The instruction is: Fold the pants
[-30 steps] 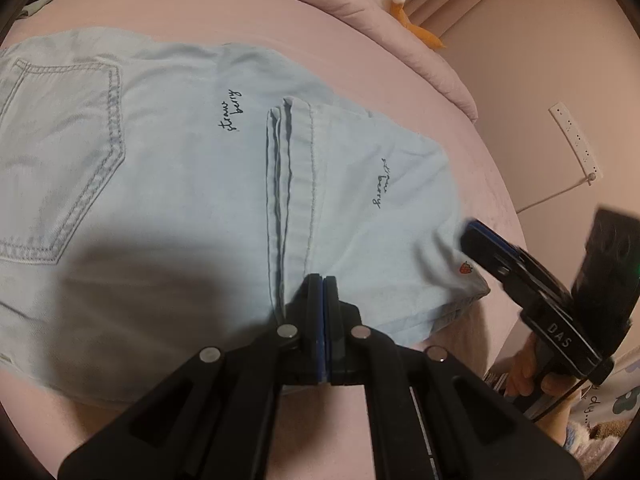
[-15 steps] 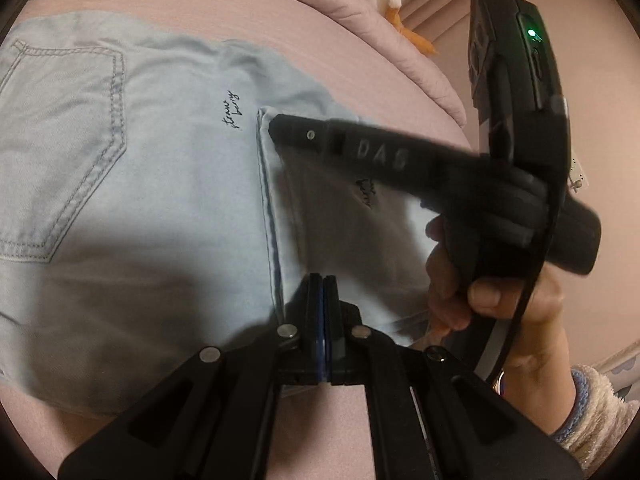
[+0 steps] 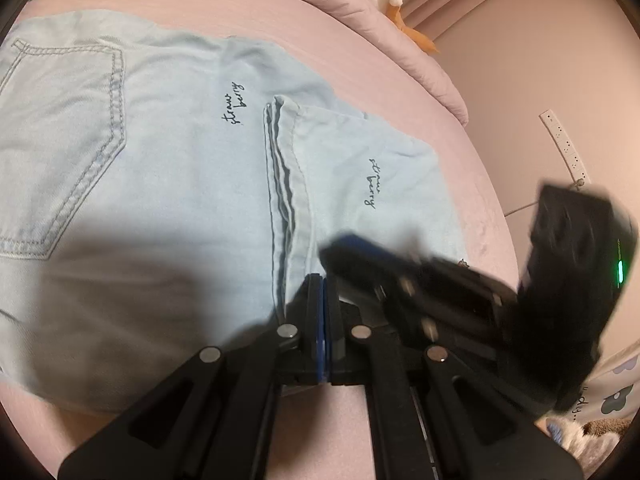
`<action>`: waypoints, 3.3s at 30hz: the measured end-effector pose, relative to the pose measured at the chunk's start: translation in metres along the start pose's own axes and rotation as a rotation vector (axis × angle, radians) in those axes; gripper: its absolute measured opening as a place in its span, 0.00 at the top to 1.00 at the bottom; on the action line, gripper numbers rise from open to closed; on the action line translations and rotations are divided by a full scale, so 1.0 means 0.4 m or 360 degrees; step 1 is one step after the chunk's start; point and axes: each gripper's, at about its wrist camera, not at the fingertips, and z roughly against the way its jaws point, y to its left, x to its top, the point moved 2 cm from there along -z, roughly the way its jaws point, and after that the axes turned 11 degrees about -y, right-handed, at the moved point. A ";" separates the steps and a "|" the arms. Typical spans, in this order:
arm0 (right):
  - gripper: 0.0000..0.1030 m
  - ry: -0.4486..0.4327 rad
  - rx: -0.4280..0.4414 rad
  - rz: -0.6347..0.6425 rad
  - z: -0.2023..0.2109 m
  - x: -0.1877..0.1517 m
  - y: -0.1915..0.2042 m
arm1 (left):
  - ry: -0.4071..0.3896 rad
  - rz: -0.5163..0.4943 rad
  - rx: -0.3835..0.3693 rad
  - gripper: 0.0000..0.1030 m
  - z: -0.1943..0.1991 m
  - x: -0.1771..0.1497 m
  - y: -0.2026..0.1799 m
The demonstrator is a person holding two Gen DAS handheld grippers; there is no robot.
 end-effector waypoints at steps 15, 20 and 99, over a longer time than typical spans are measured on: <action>0.92 -0.0296 -0.0052 -0.0327 0.225 -0.017 -0.151 | 0.0034 0.0022 0.0057 0.96 -0.011 0.006 -0.002; 0.92 -0.0159 -0.0339 -0.0280 0.180 -0.055 -0.208 | 0.0061 0.0030 0.0088 0.97 -0.012 0.012 -0.008; 0.91 -0.0116 0.0004 0.0093 0.046 0.001 0.079 | -0.0546 0.0802 0.0170 0.48 0.453 -0.066 0.378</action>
